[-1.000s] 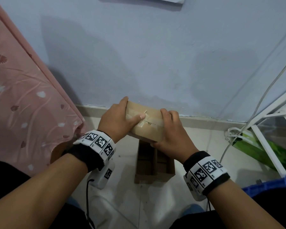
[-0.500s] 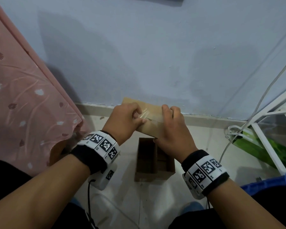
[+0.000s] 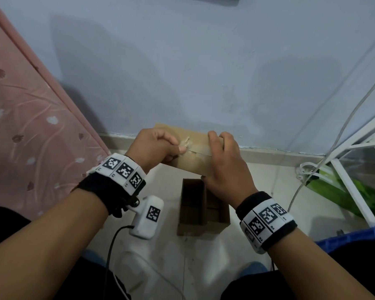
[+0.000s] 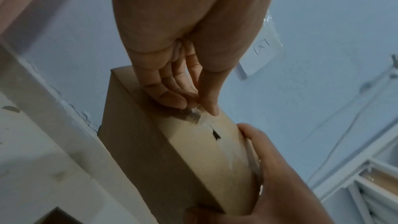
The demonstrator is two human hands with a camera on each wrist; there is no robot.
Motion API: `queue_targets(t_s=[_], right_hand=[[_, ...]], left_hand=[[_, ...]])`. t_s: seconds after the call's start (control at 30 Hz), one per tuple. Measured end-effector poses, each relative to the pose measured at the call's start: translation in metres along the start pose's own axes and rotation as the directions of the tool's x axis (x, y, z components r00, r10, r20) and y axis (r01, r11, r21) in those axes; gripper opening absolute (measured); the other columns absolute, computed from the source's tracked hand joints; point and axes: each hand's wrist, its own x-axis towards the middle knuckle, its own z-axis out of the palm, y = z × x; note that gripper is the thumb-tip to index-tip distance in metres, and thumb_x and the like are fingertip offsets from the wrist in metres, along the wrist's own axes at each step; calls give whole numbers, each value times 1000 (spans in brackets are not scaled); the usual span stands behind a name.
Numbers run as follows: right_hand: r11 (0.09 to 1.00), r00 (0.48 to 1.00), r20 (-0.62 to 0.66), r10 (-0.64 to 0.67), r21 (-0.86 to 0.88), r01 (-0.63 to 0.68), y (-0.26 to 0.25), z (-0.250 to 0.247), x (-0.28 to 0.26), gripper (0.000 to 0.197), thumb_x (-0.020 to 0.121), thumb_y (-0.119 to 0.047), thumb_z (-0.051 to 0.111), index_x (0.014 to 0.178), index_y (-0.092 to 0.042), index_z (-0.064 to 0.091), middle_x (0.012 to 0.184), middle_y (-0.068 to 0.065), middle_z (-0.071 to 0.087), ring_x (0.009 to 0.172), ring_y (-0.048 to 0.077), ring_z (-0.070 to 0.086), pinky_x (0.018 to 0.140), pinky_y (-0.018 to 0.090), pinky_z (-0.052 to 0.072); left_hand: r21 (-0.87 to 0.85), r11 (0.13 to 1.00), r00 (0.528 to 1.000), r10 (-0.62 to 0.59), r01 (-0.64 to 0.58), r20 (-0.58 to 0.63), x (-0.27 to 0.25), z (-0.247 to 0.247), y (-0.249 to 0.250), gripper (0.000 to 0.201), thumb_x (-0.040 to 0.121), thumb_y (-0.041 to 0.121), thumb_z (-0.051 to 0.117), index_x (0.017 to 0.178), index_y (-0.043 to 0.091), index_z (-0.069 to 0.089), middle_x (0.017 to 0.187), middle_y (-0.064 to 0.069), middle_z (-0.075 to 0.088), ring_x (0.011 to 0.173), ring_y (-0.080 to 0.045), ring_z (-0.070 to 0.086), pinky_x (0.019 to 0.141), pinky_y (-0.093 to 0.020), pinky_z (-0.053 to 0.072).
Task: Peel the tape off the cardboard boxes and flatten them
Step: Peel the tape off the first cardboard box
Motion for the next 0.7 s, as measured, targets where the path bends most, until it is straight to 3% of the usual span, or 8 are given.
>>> queue_targets(t_s=[0.13,0.33,0.43,0.53,0.63,0.7], right_hand=[[1000,1000,-17,-14,-11,14,-3,-2,3,94,67,-9,74,151,-15,32,141,13,35,128,34,42,63,31,45],[999,1000,-1,7,-49,-7,-4,-4,3,94,66,-8,72,151,-16,32,138,12,36,128,35,41,61,31,42],[999,1000,10,14,-51,-14,-5,-4,1,94,66,-7,71,151,-16,32,138,12,36,128,35,40,61,32,43],[999,1000,14,22,-48,-21,-6,-4,1,94,66,-8,72,151,-15,32,138,12,36,127,34,41,61,32,44],[999,999,16,30,-39,-29,-7,-5,3,96,66,-11,72,152,-15,30,139,11,34,128,35,40,65,31,43],[999,999,17,39,-34,-39,-8,-6,3,96,66,-12,73,152,-16,29,140,10,33,129,34,39,66,31,44]], left_hand=[[-75,996,998,-55,56,18,-1,-4,4,22,77,0,84,88,8,66,75,-6,65,61,-14,60,58,-20,55],[-53,998,994,-35,41,104,-9,1,4,15,84,1,77,96,0,69,61,0,69,55,-10,59,58,-19,55],[-33,998,991,-45,50,129,-9,1,2,6,86,2,74,91,3,71,62,1,68,57,-10,58,60,-20,55],[13,1000,986,-26,24,163,-10,0,4,5,89,1,70,87,5,72,64,1,66,57,-9,55,55,-17,49],[53,999,993,-6,0,114,-9,2,5,6,91,-1,67,91,3,71,68,-3,64,55,-9,53,48,-15,42],[104,994,999,44,-46,24,-7,3,2,8,91,-2,67,88,4,72,68,-4,64,53,-8,54,52,-17,45]])
